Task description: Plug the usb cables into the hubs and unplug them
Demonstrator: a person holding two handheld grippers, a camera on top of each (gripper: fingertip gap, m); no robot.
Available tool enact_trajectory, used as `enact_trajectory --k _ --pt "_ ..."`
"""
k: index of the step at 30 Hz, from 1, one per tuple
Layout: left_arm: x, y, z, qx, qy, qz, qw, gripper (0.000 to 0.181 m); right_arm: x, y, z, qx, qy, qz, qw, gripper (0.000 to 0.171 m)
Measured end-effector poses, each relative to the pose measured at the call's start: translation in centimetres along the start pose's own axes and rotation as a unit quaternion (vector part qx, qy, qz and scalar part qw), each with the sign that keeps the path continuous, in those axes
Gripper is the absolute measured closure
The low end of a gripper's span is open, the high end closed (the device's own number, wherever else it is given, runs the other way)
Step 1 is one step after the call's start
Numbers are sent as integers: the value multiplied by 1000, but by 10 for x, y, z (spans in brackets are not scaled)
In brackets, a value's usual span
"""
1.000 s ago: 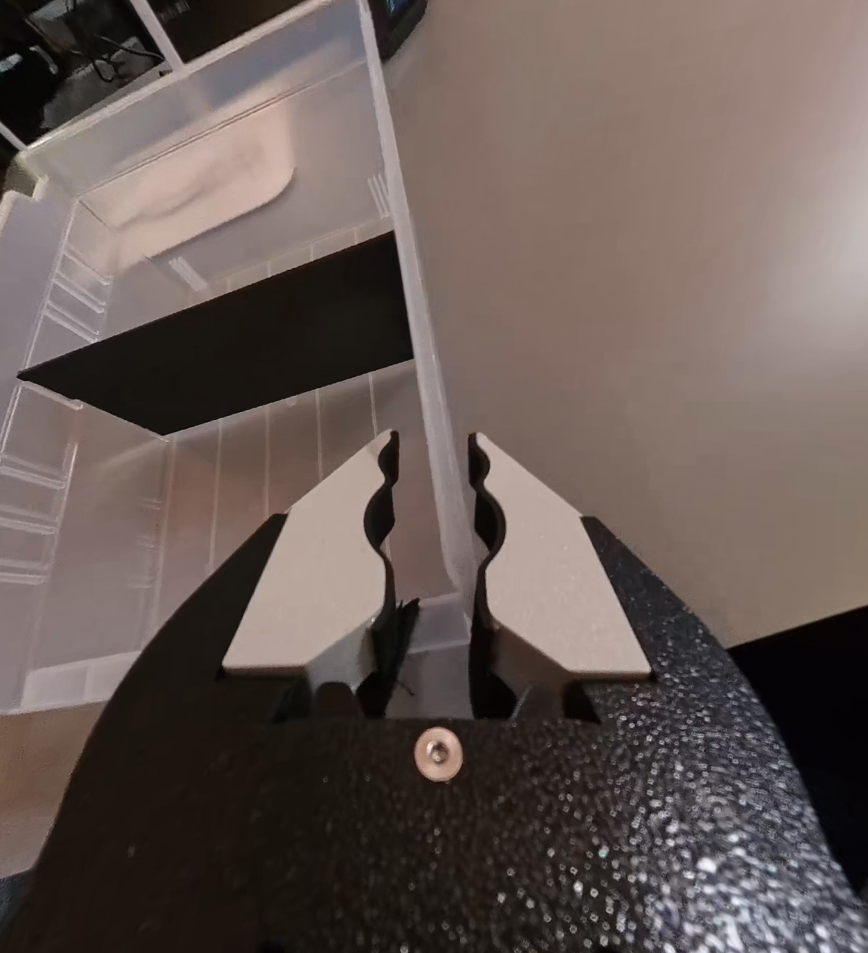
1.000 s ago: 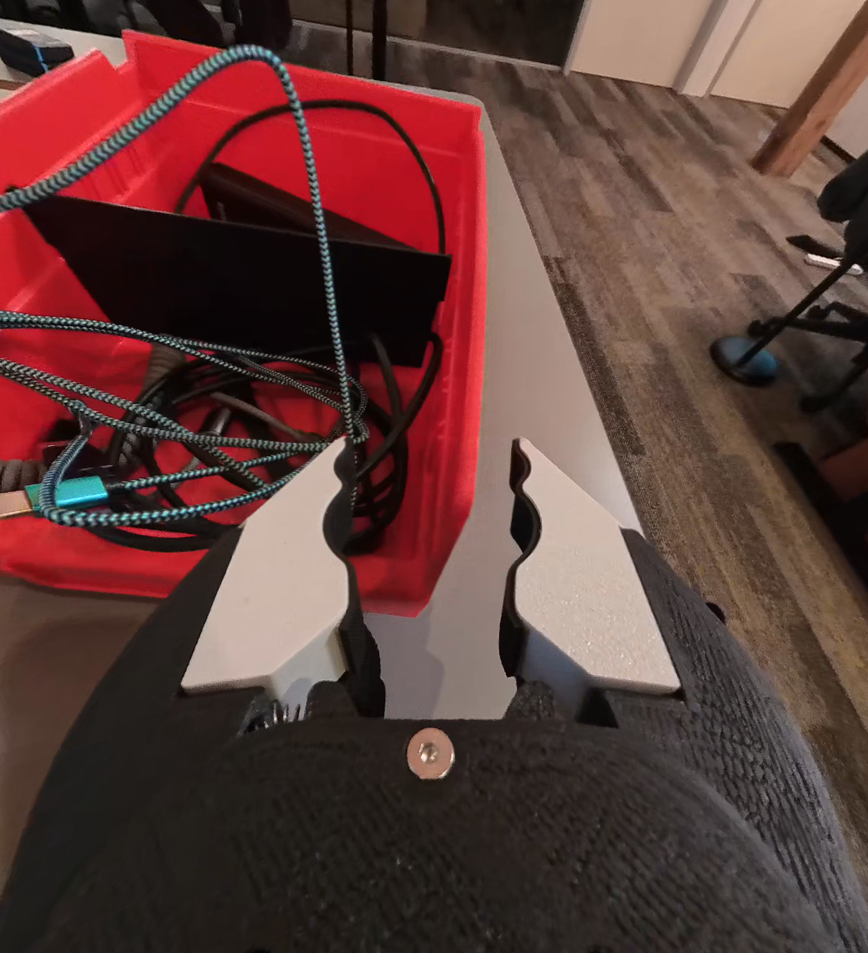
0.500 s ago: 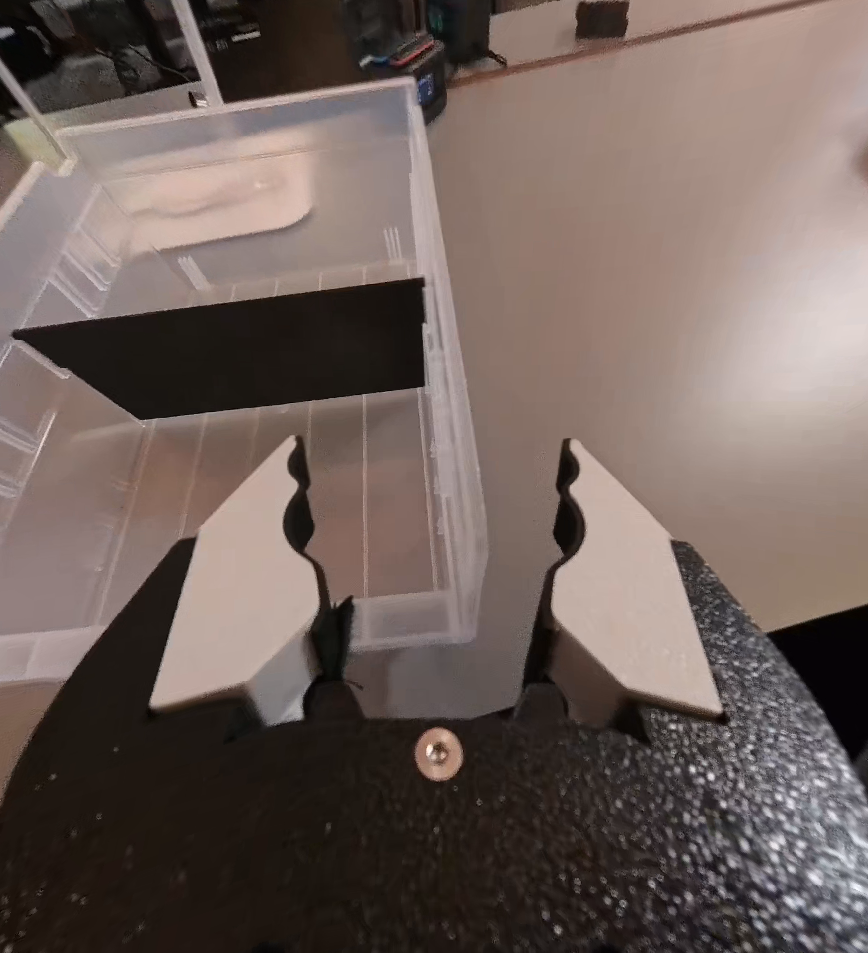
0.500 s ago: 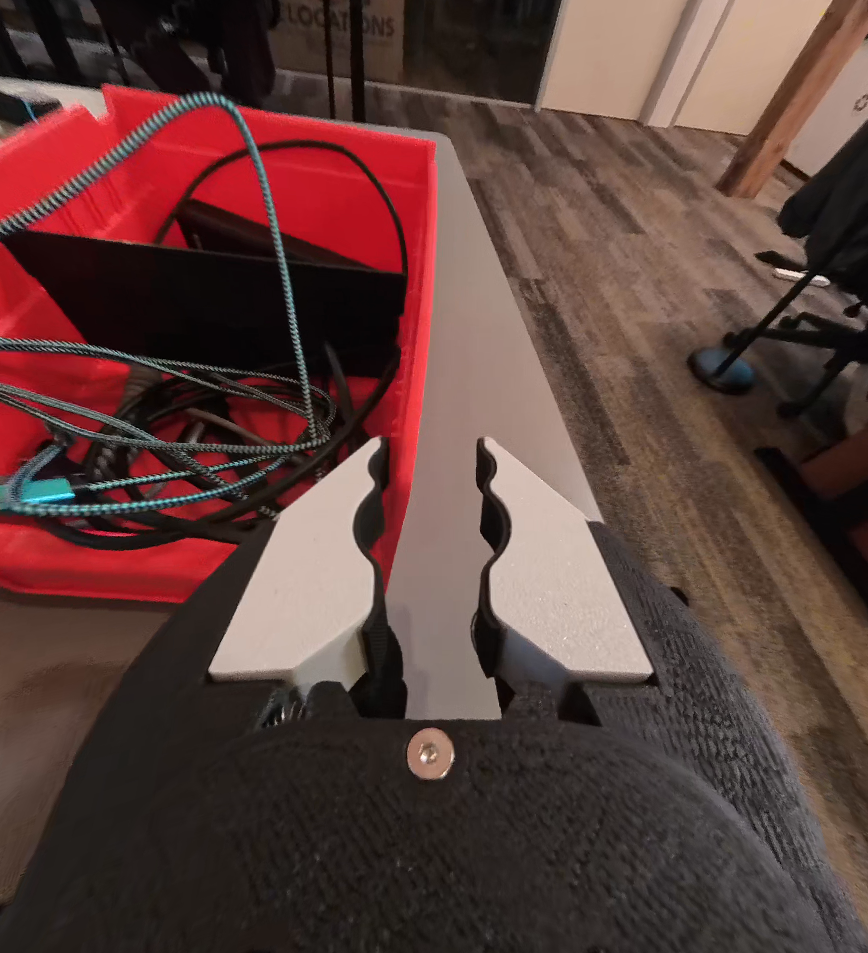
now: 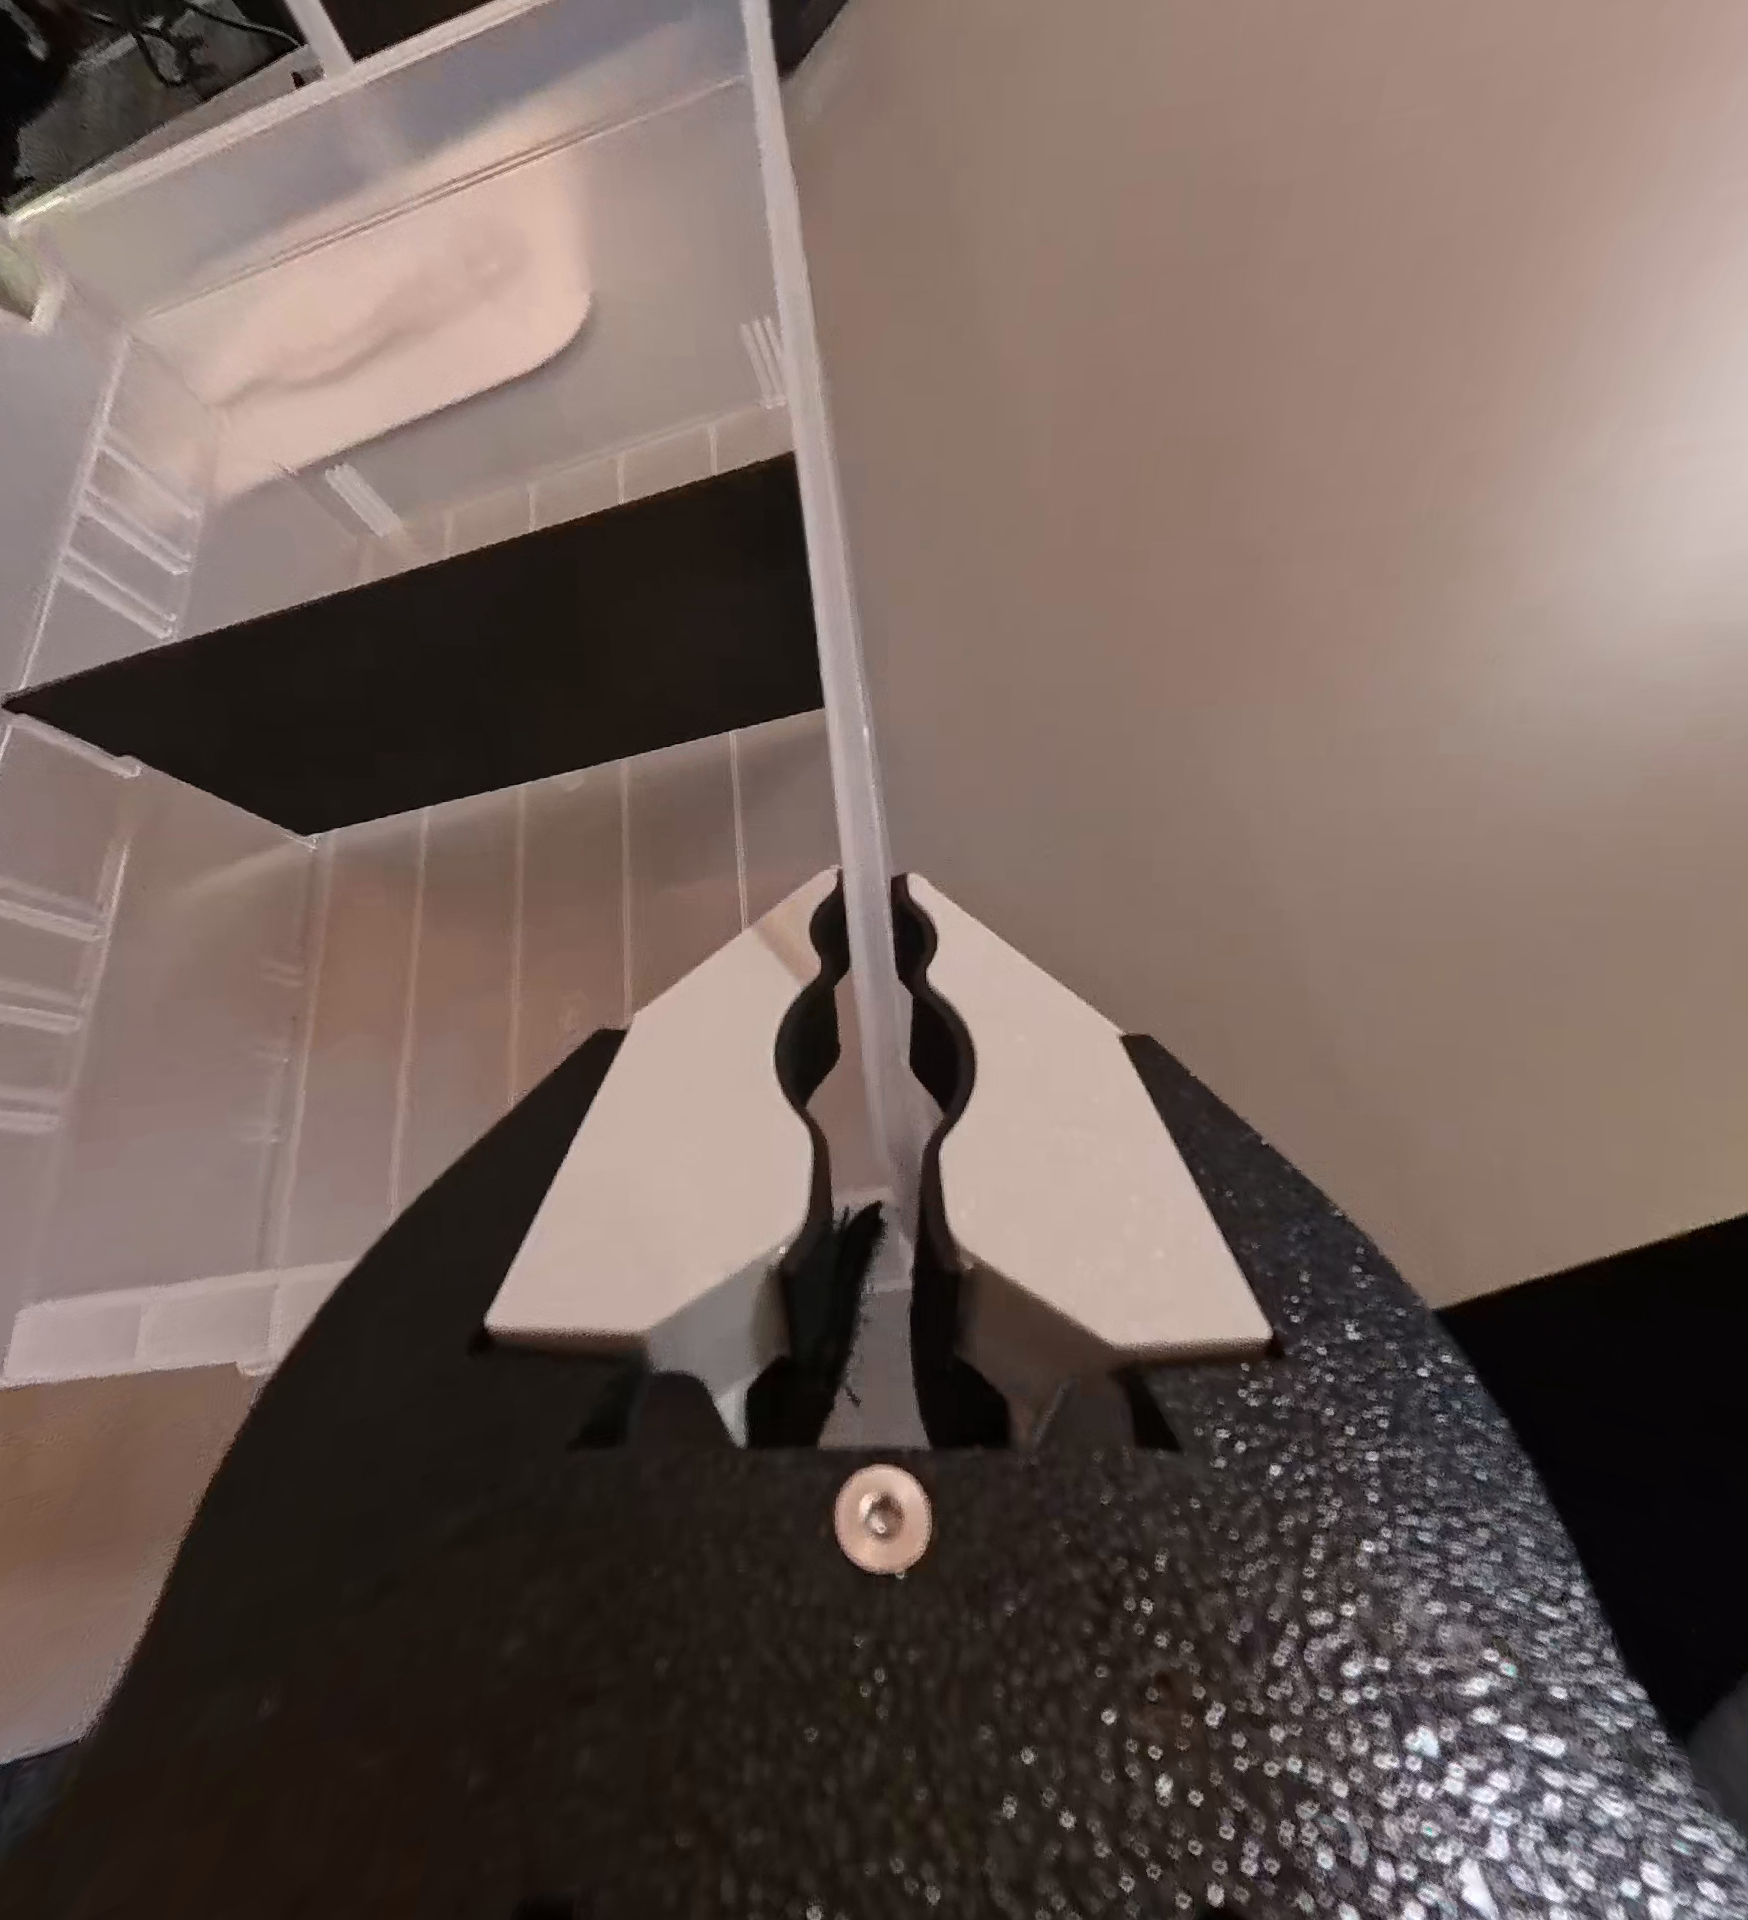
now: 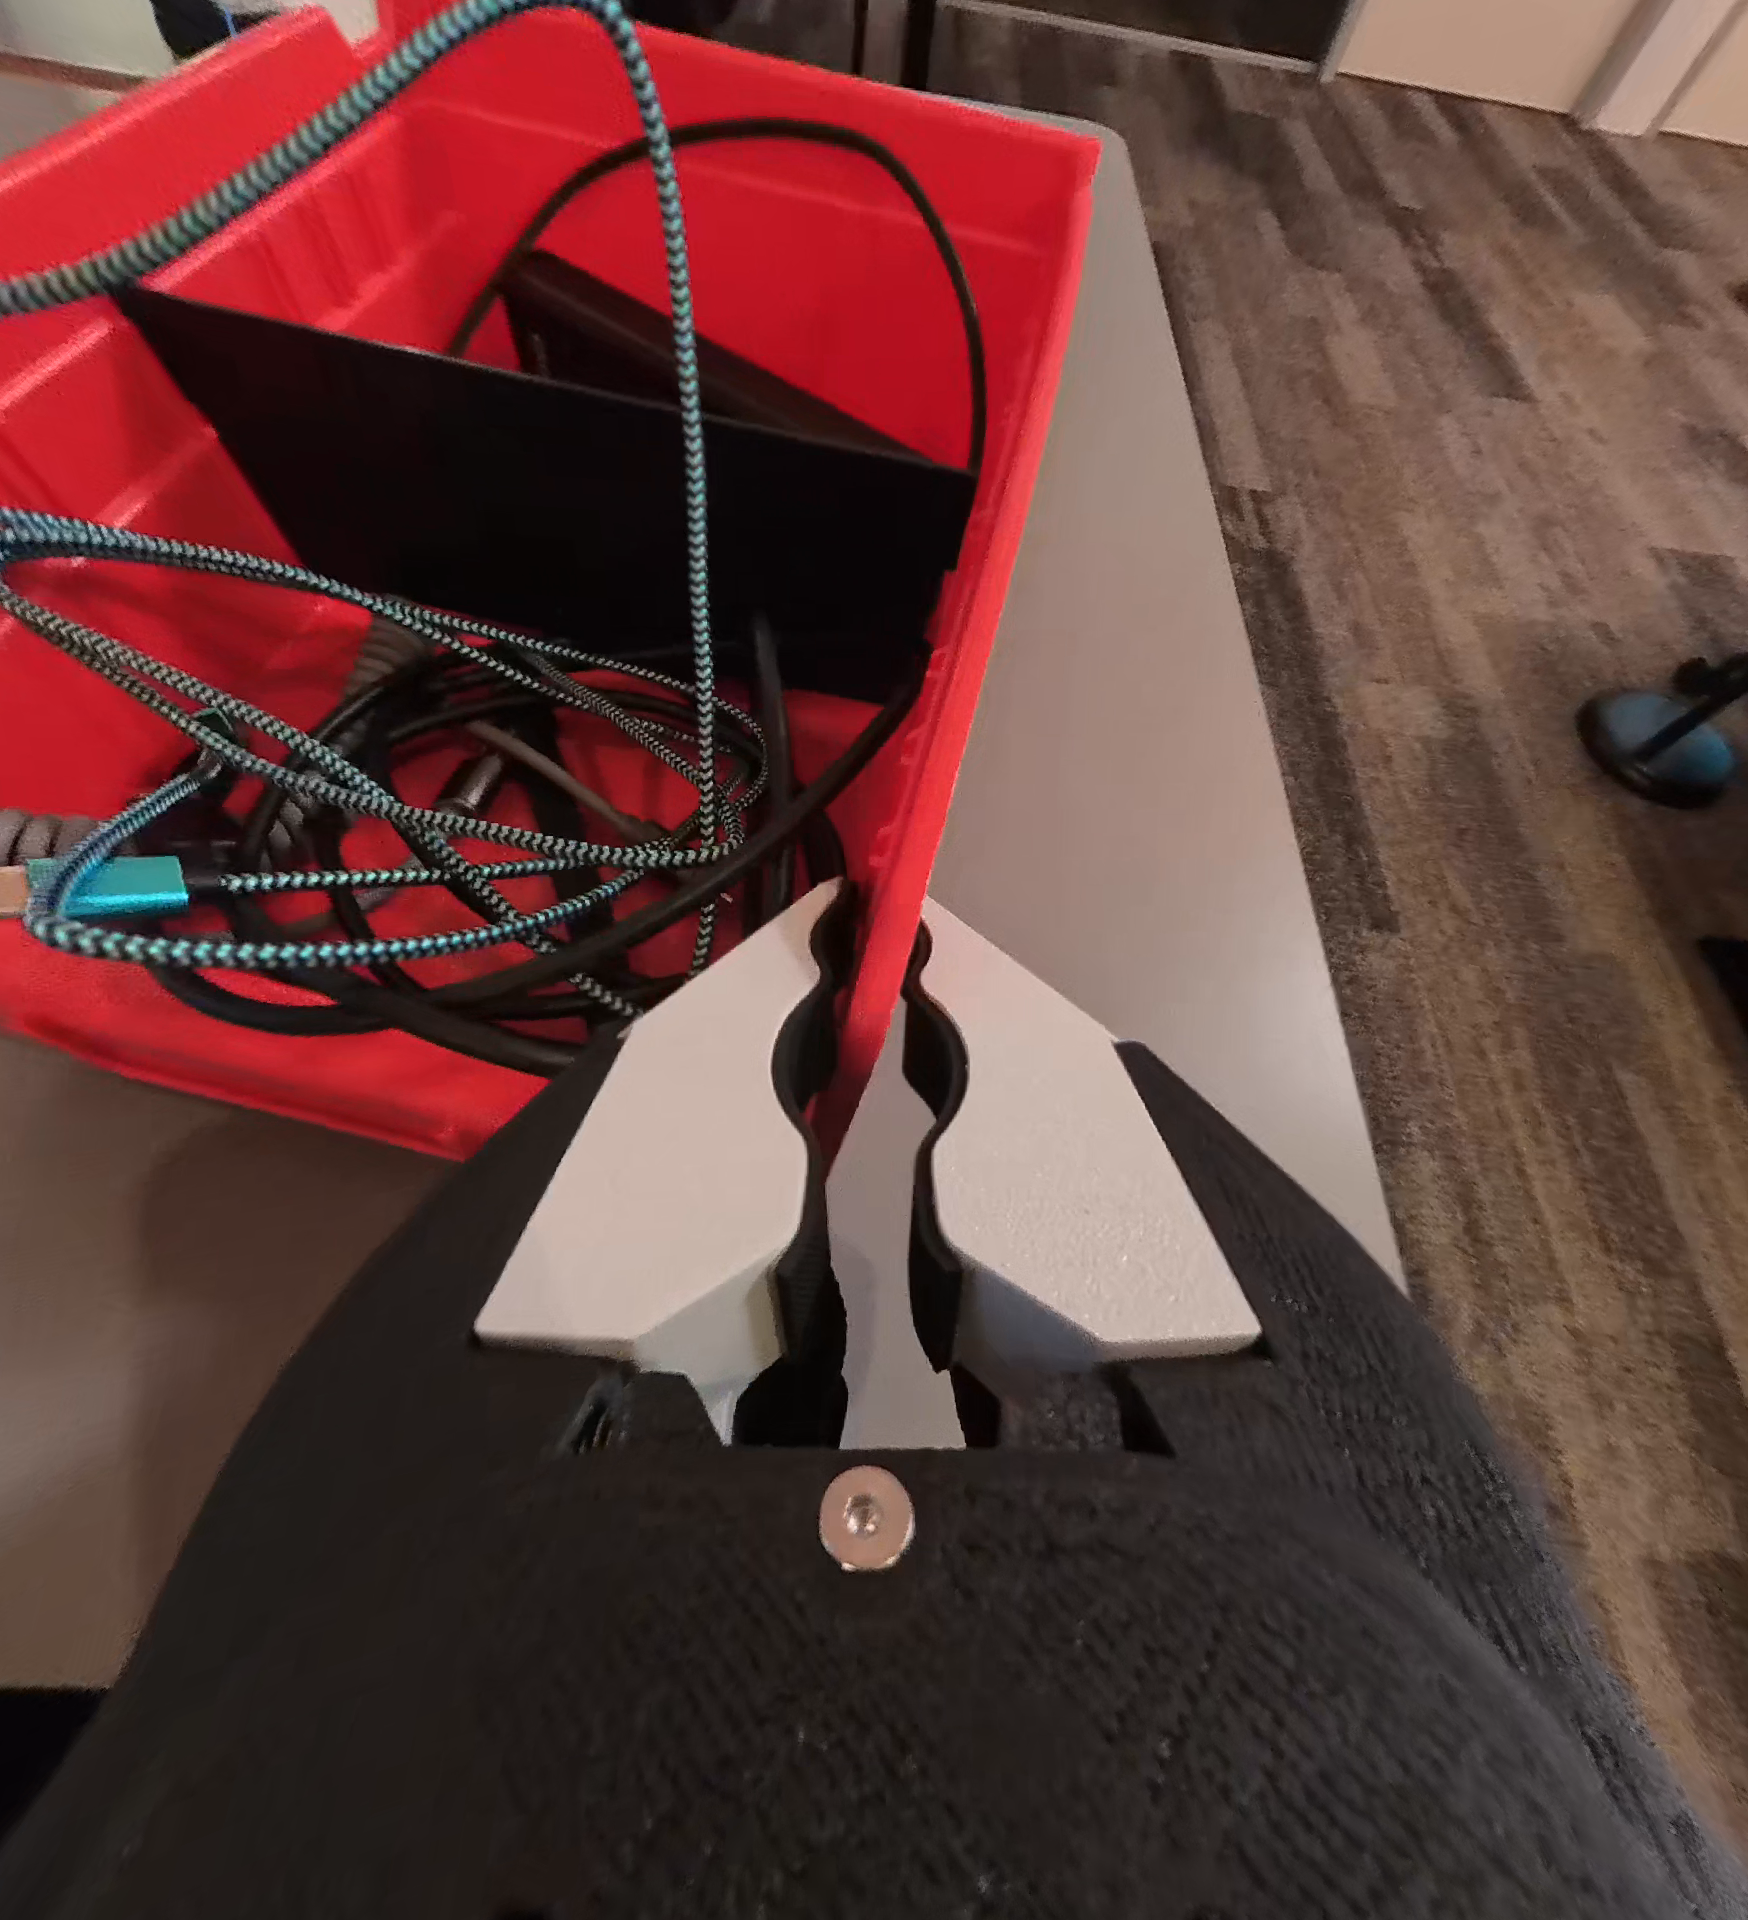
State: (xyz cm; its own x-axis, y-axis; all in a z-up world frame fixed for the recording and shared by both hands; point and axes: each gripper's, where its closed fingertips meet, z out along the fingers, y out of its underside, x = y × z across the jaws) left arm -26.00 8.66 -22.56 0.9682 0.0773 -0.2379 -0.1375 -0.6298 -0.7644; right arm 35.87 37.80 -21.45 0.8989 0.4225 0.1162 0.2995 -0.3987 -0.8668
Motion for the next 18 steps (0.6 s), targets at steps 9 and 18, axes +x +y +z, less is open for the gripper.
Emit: enact_trajectory --k 9,18 --pt "-6 6 -42 49 -45 9 998 175 -42 -11 6 12 -29 -31 999 165" --pt "-26 18 -92 64 -114 -4 991 175 -149 -35 23 26 -95 -65 993 164"
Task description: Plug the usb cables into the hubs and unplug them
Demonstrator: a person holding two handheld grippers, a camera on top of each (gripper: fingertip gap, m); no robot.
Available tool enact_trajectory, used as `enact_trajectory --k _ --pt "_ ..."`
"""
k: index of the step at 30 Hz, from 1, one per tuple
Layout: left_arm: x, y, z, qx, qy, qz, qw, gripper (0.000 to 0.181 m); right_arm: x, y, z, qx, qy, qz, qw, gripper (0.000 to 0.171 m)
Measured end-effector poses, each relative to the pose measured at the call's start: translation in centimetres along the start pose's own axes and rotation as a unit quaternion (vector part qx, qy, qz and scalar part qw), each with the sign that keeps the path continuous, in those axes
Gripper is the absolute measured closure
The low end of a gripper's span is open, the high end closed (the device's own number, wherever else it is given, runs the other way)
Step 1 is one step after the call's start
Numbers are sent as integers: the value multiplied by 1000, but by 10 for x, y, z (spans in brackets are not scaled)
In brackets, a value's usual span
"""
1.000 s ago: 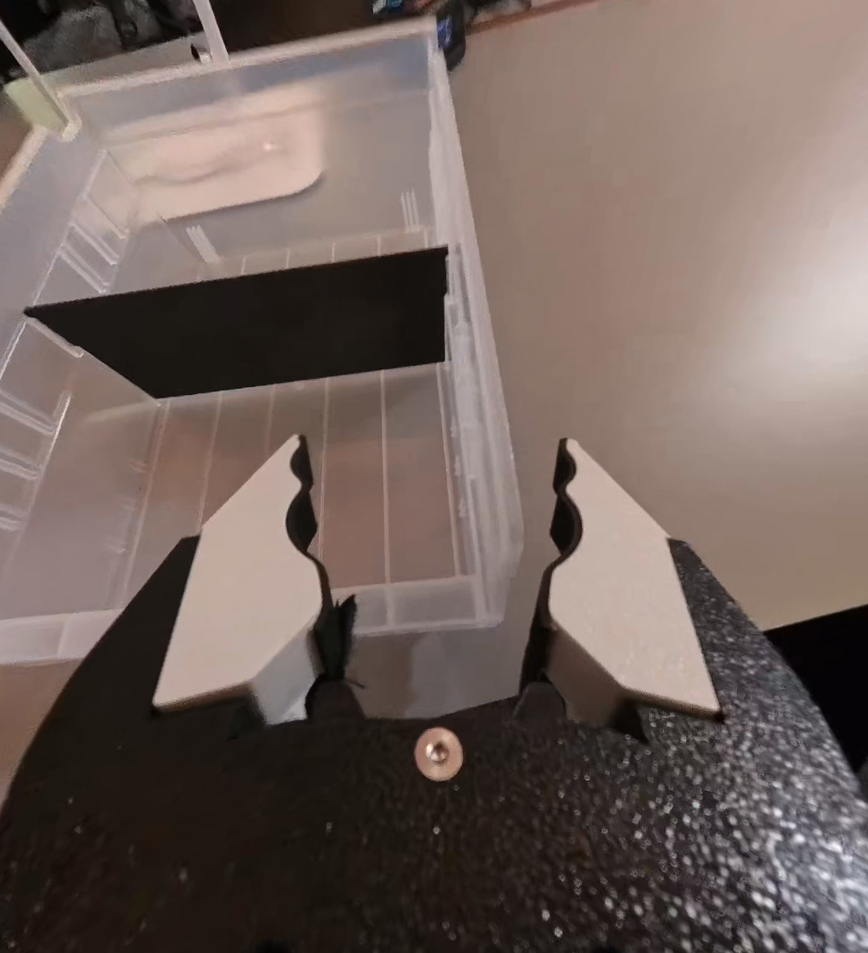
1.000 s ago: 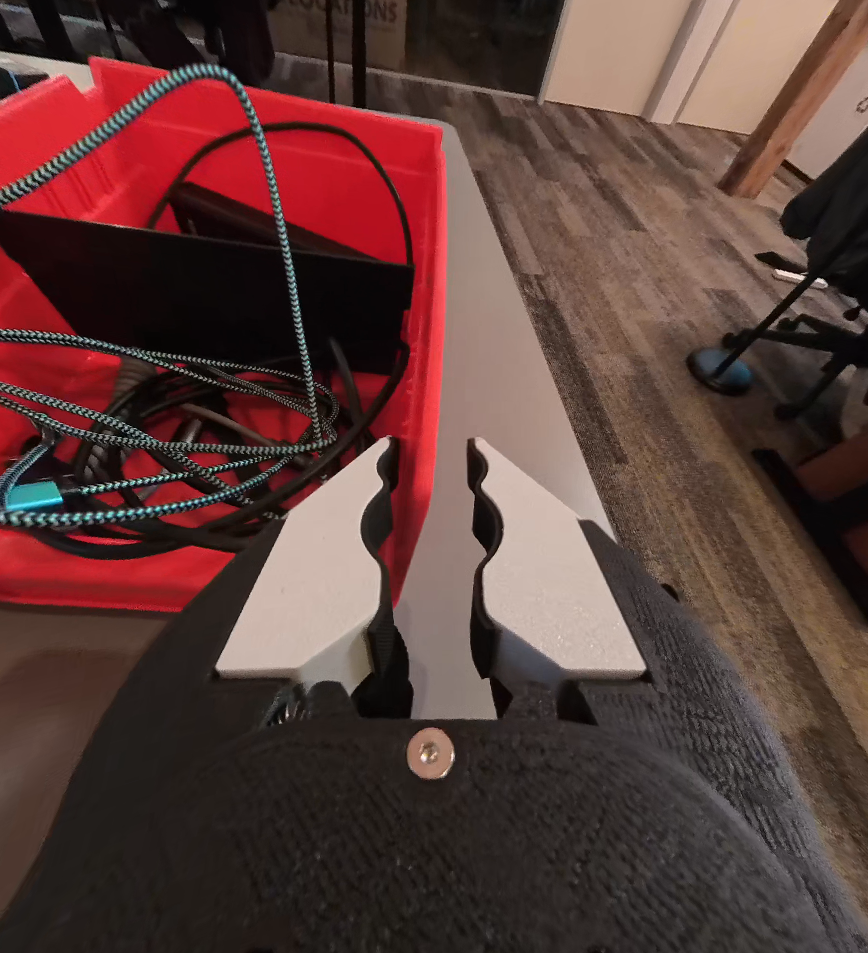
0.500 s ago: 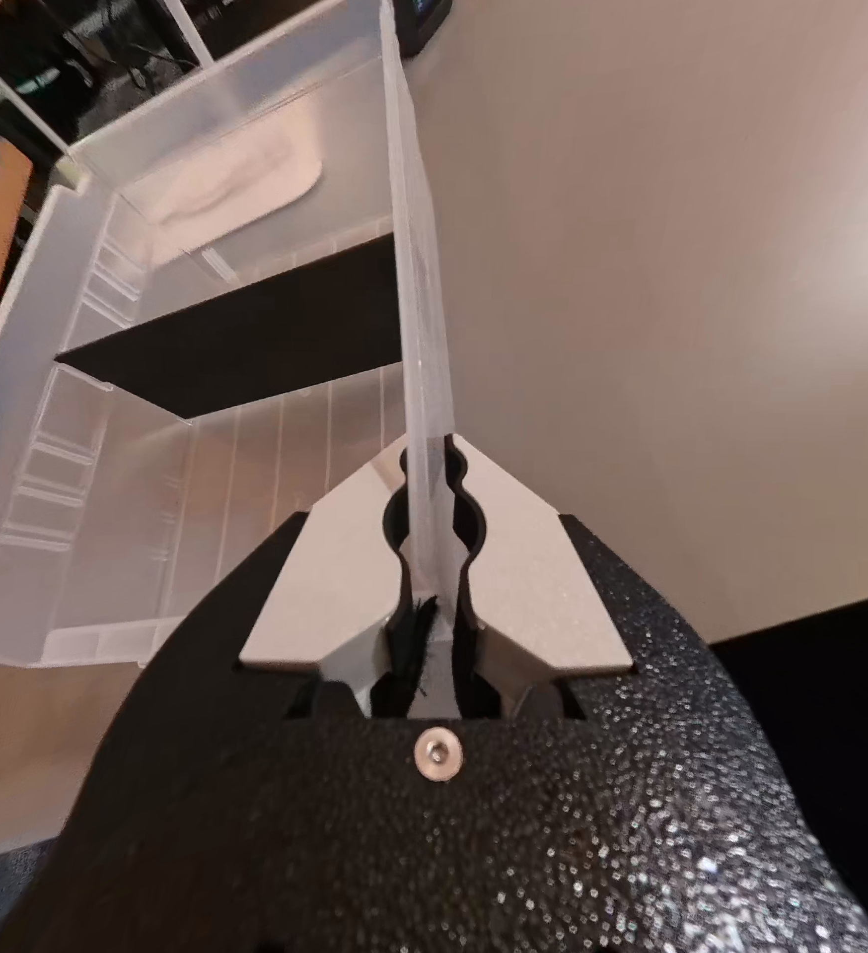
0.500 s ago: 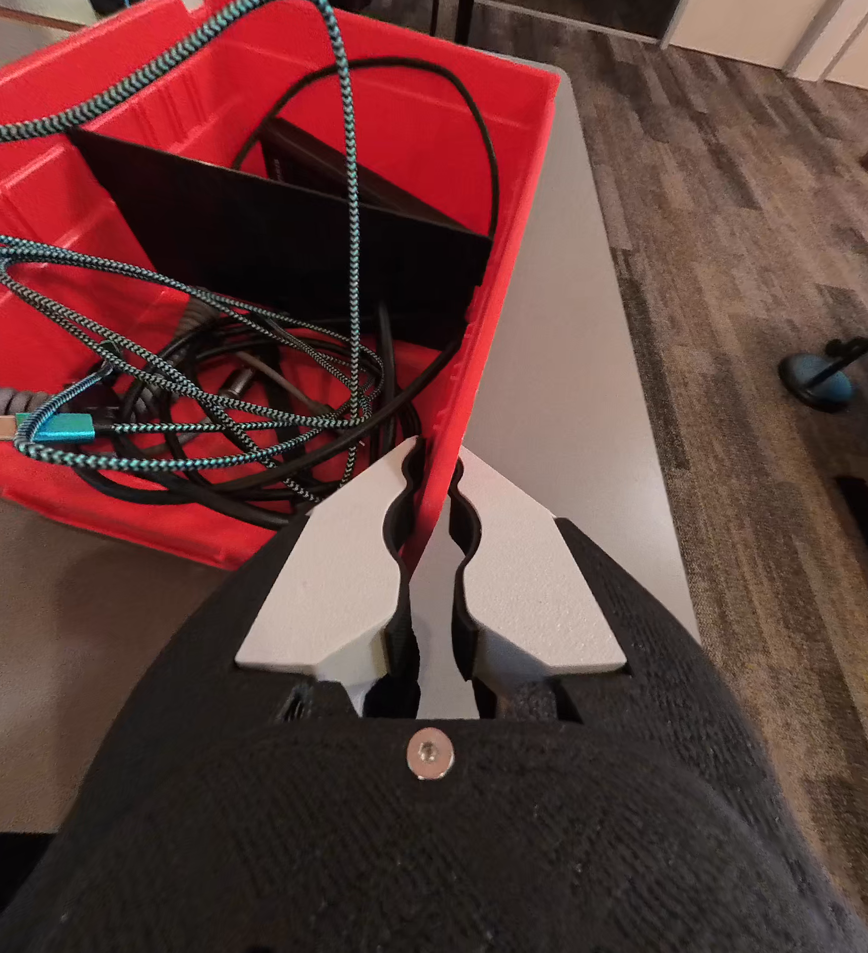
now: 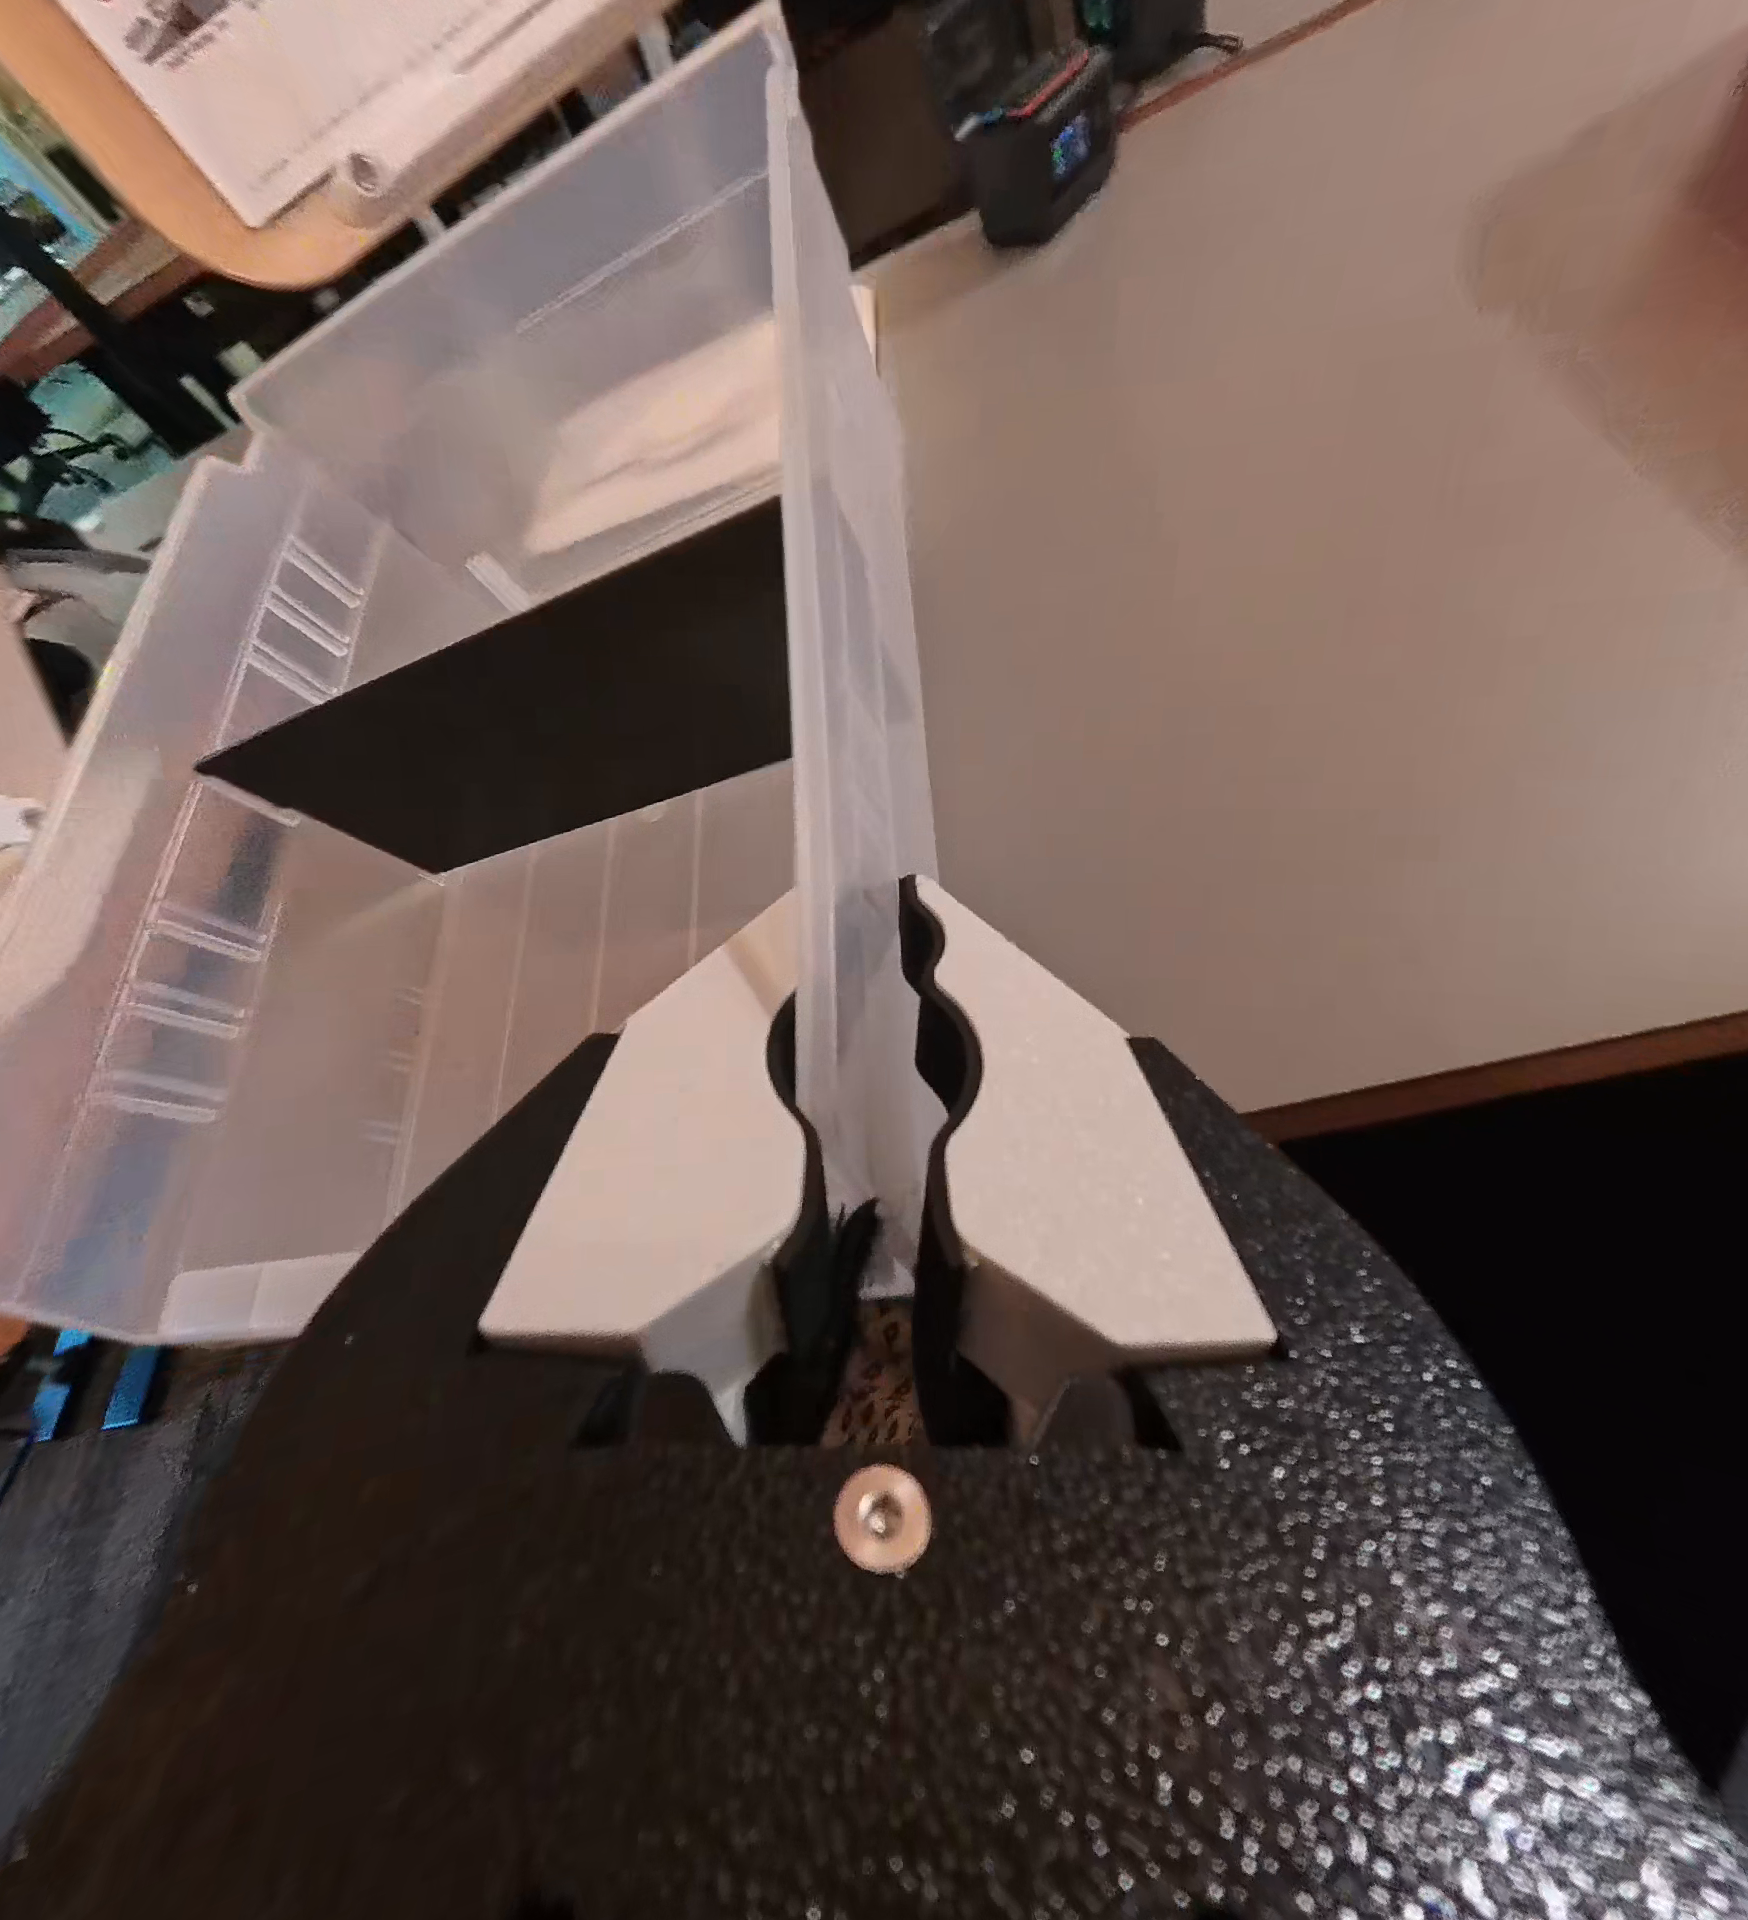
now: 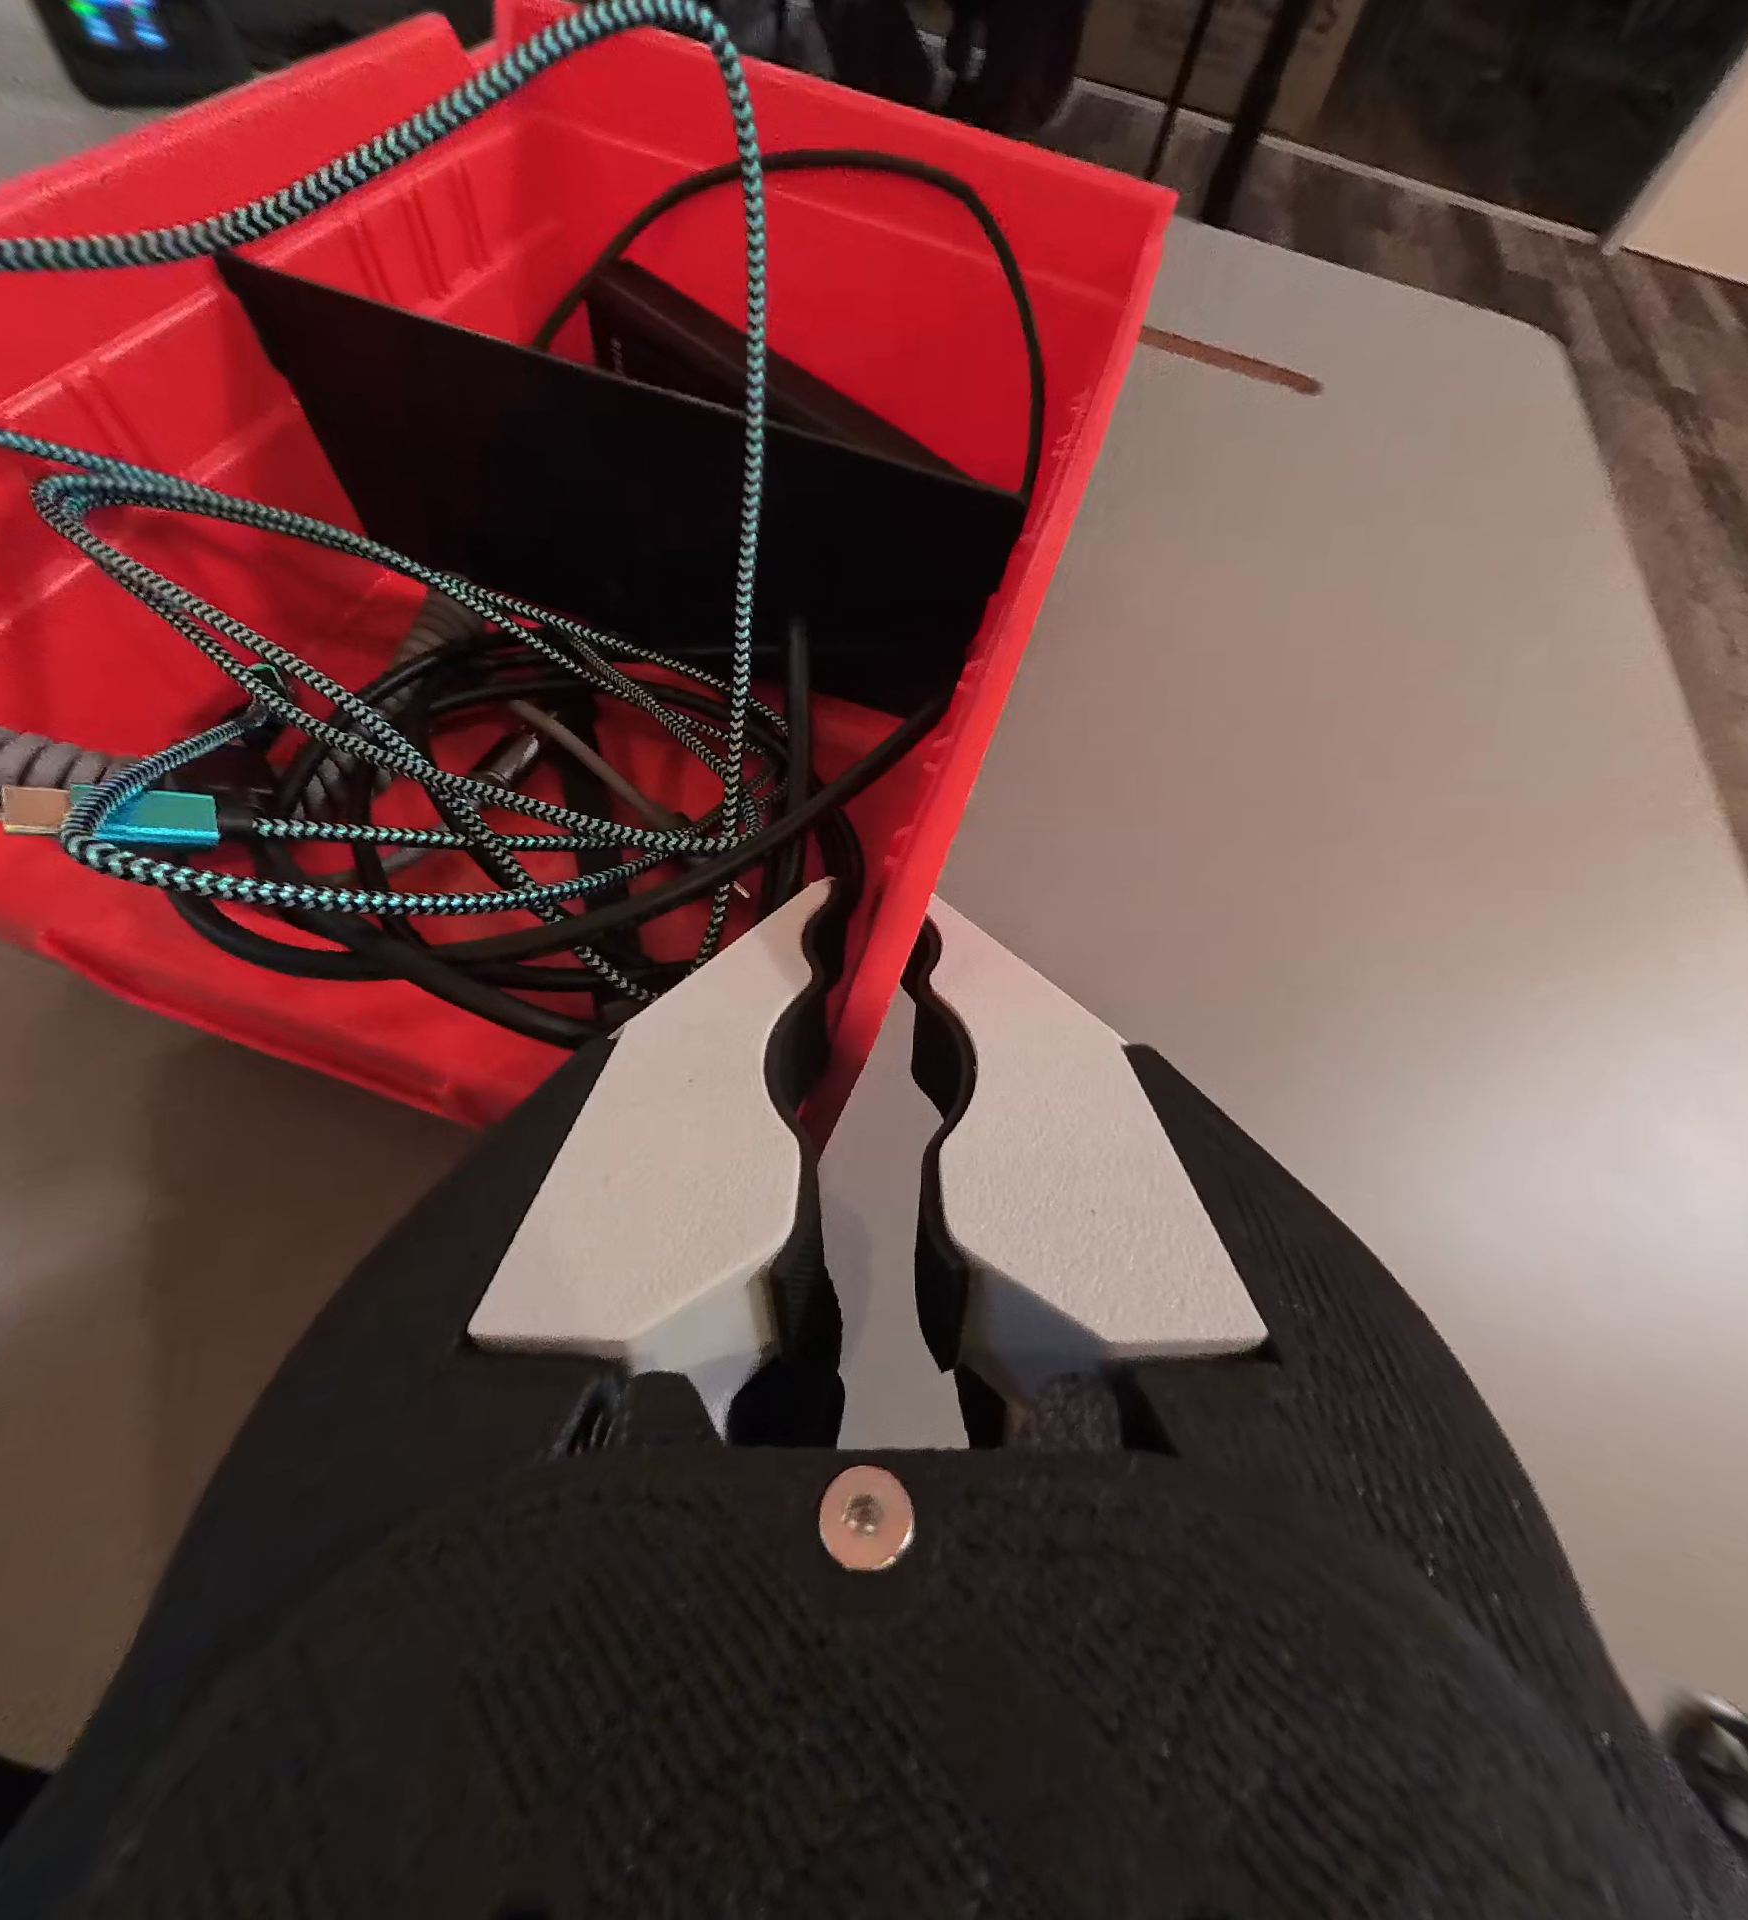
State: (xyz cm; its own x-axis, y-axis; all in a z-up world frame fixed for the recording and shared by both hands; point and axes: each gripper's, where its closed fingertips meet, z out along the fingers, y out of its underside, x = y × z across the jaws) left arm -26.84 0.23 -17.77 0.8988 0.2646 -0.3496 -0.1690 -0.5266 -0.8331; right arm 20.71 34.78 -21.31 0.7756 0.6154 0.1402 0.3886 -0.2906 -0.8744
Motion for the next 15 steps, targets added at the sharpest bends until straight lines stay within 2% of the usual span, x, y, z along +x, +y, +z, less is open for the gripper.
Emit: enact_trajectory --k 8,15 --pt "-28 -15 -50 34 -65 12 997 175 -132 -38 30 8 -44 -22 999 164" --pt "-30 -42 -76 66 -66 24 995 175 -246 -66 47 48 -99 -40 993 157"
